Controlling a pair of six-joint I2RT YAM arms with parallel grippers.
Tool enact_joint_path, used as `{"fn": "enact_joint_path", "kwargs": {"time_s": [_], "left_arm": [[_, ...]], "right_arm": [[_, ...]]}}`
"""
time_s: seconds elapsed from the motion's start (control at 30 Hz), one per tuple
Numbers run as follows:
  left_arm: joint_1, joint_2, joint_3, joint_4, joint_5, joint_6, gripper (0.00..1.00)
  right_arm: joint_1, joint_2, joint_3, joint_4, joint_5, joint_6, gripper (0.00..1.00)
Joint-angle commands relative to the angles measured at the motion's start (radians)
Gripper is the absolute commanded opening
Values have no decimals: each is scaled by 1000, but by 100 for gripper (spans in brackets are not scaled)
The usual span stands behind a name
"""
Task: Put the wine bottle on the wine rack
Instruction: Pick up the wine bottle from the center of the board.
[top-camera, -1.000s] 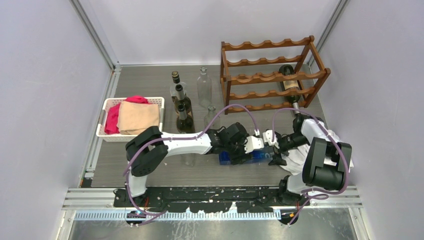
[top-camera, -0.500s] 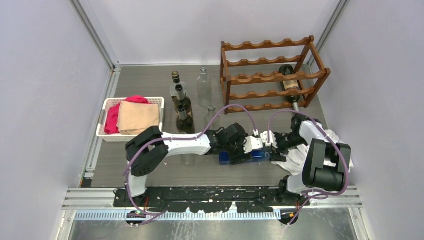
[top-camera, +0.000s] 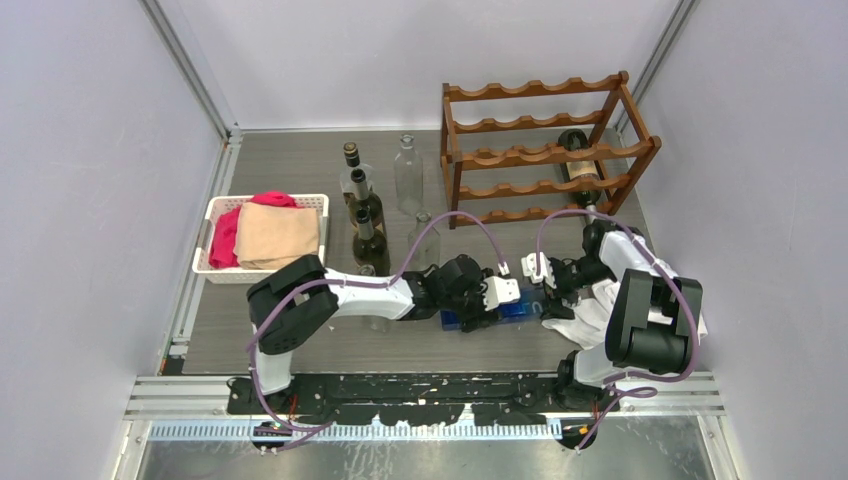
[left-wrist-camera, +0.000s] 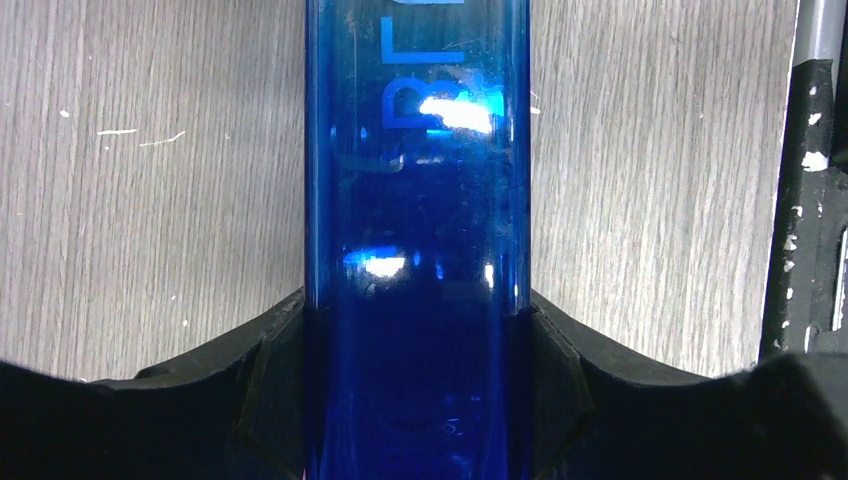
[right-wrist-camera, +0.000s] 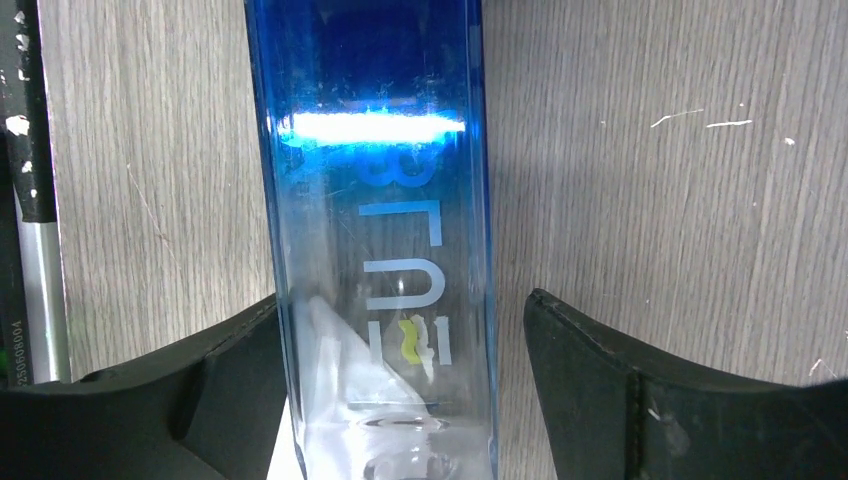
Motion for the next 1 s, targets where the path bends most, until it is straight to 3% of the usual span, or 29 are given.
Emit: {"fn": "enact_joint_path", "kwargs": {"time_s": [0.0, 0.23, 0.33, 0.47, 0.63, 0.73, 0.9, 0.97], "left_arm": [[-17, -86, 2, 212, 17, 32, 0], [-27, -74, 0, 239, 18, 57, 0], [-28, -67, 4, 239, 21, 62, 0], [-30, -58, 10, 238, 22, 62, 0], [-31, -59, 32, 220, -4, 41, 2], [-31, -70, 50, 194, -44, 13, 18], [-36, -117, 46, 195, -72, -11, 52], [-38, -135, 48, 193, -74, -21, 59]], "right_arm": [[13, -25, -5, 19, -29, 11, 86], [28, -38, -83, 151, 29, 80, 91], [30, -28, -88, 174, 33, 97, 86], [31, 3, -64, 142, 42, 100, 66], [21, -1, -11, 76, 44, 132, 26], [-26, -22, 34, 36, 9, 146, 4], [-144, -5, 158, -126, -72, 102, 1], [-185, 0, 179, -173, -96, 73, 1]]}}
